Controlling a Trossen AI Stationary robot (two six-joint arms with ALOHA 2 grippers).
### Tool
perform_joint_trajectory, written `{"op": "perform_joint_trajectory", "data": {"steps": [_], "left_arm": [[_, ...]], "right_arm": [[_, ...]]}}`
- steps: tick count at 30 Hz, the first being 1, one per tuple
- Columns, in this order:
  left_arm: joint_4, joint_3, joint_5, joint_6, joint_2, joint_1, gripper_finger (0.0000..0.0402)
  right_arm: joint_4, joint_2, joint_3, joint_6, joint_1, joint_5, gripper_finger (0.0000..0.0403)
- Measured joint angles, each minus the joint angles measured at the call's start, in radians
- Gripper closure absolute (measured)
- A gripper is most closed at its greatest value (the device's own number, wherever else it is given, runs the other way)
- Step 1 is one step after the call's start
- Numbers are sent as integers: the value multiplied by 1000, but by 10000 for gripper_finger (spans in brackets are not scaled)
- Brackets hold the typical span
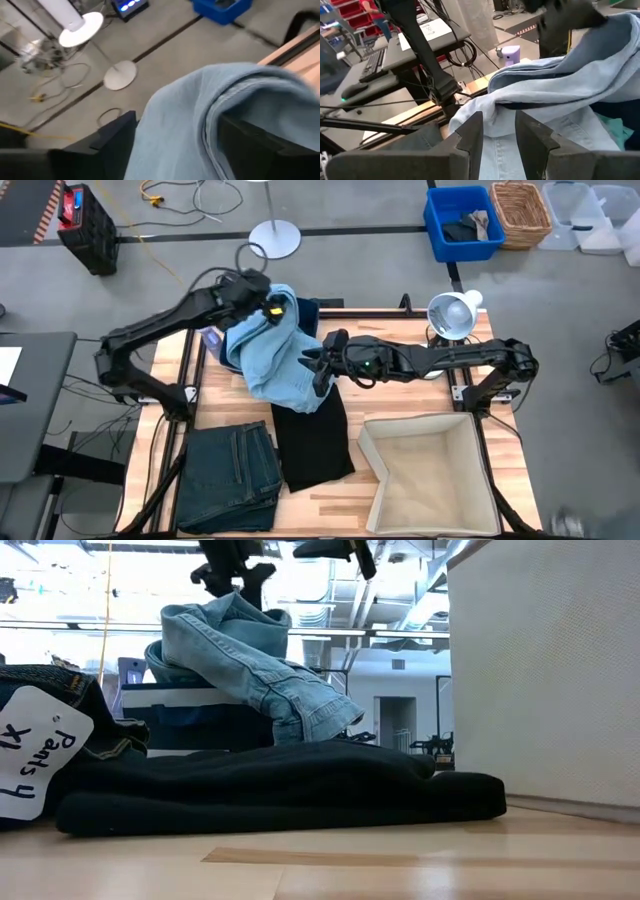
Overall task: Sort clothes
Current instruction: Put the gray pants into the blue bin
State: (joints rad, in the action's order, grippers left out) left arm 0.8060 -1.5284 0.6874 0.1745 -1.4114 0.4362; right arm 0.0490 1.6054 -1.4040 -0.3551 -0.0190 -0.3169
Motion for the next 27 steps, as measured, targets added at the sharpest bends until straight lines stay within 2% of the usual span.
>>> {"op": "perform_joint_trajectory", "data": {"steps": [4,7,12,15,20,23,27], "left_arm": [[14,0,-31,32,68,-5,116],[13,0,-32,56,111,-10,114],[14,0,-44,115,187,-49,114],[40,0,-119,115,218,-72,118],[206,0,-232,131,196,-104,135],[283,2,-238,170,159,-135,140],[276,1,-245,201,146,-179,141]], "right_arm": [[-1,12,-1,71,9,0,272],[14,24,-1,95,16,0,254],[41,68,-15,94,28,0,194],[94,87,-26,109,28,1,155],[184,118,-62,264,18,-14,133],[186,135,-95,391,4,-30,133],[193,189,-165,566,-5,-49,133]]}}
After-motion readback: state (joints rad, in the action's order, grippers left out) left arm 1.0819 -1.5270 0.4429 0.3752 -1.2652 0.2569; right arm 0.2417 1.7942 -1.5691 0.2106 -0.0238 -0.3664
